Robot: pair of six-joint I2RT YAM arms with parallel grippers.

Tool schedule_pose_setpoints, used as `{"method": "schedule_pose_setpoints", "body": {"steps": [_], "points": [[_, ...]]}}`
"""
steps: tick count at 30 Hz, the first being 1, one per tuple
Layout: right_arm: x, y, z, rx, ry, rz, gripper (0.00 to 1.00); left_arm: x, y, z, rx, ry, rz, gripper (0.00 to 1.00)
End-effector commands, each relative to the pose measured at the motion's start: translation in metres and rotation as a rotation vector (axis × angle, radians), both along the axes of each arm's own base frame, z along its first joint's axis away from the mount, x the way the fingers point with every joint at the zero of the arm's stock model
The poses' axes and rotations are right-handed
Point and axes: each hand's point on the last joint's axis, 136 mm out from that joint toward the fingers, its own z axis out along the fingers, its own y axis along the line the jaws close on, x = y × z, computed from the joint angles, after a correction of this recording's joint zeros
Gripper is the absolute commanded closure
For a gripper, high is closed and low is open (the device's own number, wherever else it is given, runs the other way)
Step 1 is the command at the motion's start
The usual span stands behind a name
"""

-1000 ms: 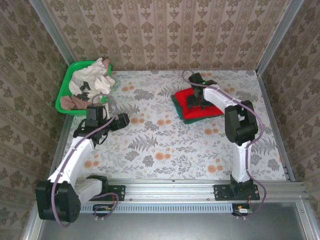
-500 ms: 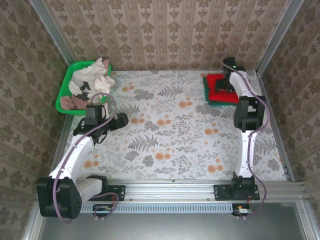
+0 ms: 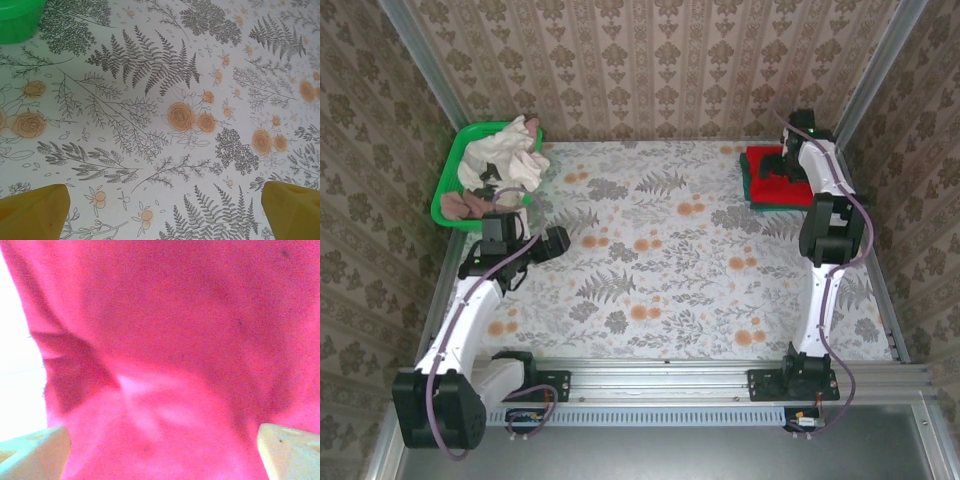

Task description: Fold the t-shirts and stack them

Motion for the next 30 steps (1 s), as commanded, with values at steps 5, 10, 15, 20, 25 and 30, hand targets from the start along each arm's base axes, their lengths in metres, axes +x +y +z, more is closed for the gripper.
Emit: {"method": "schedule_pose_setpoints", "body": {"steps": [5,10,15,20,25,30], "points": [[-0.006,0.005,0.011,-0.013,-0.016,0.009,0.04,-0.008,0.005,0.001,0.033,0.004,-0.003,0.00],[-0.030,-0.002,-0.017,-0.103,0.145,-0.019,0.07,-0.010,0.008,0.002,0.043,0.006,0.003,0.00],[-0.034,0.002,0.007,-0.111,0.087,-0.016,0.02,-0.006,0.016,0.009,0.071,-0.041,0.034,0.00],[-0.043,0.017,0.076,-0.086,-0.102,-0.032,0.00,0.002,0.040,0.022,0.182,-0.085,0.125,0.00],[-0.094,0.039,0.089,-0.099,-0.308,-0.048,0.00,0.009,0.064,0.029,0.375,-0.201,0.144,0.00],[-0.157,0.051,0.088,-0.028,-0.729,-0.065,0.00,0.016,0.086,-0.011,0.570,-0.327,0.158,0.00]]}}
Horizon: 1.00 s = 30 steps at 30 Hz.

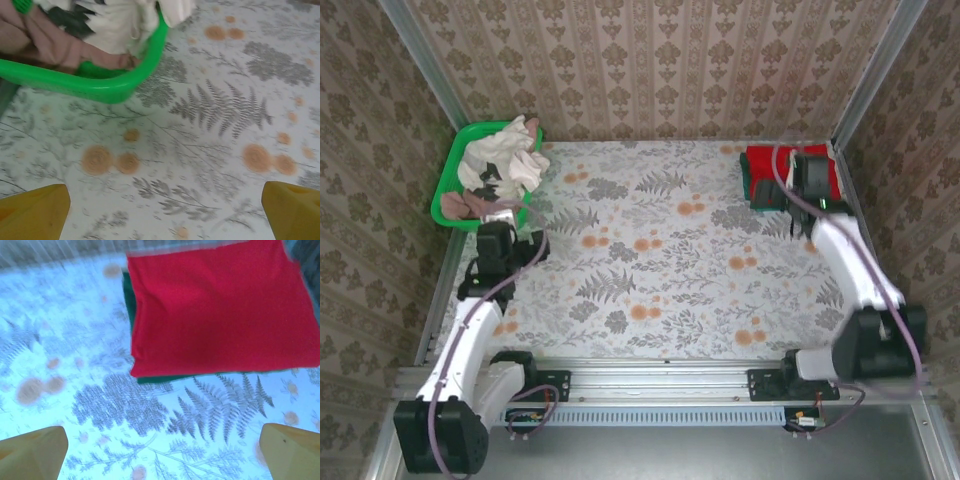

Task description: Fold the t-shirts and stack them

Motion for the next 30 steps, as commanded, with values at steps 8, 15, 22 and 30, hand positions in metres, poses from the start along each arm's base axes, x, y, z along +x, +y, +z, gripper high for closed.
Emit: {"method": "schedule_pose_setpoints", "body": {"steps": [8,15,22,30], "points": [[-0.009,-0.013,-0.076,-0.063,-0.226,-0.100,0.00,0.053,0.013,-0.048,0.032,-0.106,-0.060,0.00],[0.033,0.007,-0.099,-0.150,-0.176,0.016,0.00,0.095,0.007,-0.046,0.040,-0.250,-0.149,0.00],[0.016,-0.002,-0.105,-0.141,-0.278,-0.039,0.00,0.094,-0.005,-0.061,0.080,-0.232,-0.187,0.00],[0.014,-0.003,-0.104,-0.144,-0.296,-0.047,0.00,0.094,-0.006,-0.060,0.091,-0.242,-0.186,0.00]]}}
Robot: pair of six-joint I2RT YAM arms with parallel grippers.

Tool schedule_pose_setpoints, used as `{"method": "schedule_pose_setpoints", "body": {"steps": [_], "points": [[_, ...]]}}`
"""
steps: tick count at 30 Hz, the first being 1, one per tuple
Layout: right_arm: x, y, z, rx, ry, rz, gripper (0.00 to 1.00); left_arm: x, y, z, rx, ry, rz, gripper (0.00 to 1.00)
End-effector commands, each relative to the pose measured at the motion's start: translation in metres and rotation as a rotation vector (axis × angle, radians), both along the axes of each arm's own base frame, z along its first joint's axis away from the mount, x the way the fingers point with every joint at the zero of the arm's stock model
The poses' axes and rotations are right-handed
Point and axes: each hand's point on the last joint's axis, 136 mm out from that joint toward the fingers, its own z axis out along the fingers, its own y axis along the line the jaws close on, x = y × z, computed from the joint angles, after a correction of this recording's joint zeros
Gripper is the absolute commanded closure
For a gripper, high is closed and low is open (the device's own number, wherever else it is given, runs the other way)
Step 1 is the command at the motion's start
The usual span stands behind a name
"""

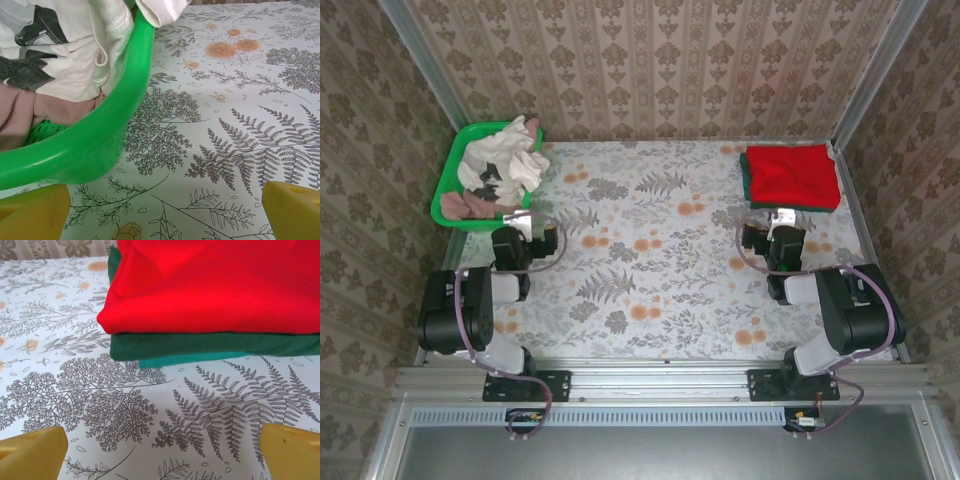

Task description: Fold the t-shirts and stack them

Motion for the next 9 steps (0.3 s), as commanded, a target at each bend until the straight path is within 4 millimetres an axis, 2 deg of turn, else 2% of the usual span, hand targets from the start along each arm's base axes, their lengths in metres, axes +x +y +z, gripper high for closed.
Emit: {"method": "schedule_pose_setpoints", "body": {"steps": [1,9], "points": [[0.0058,-0.0050,0.0174,-0.008,-0.065,-0.029,0.00,0.0040,-0.0018,0.0122,0.022,-0.051,-0.012,0.00],[0.0066,-0.0006,0.0166,-0.014,-0.057,-0.010,0.00,0.0040,-0.0017,0.0113,0.021,-0.048,-0.011,0.00]]}}
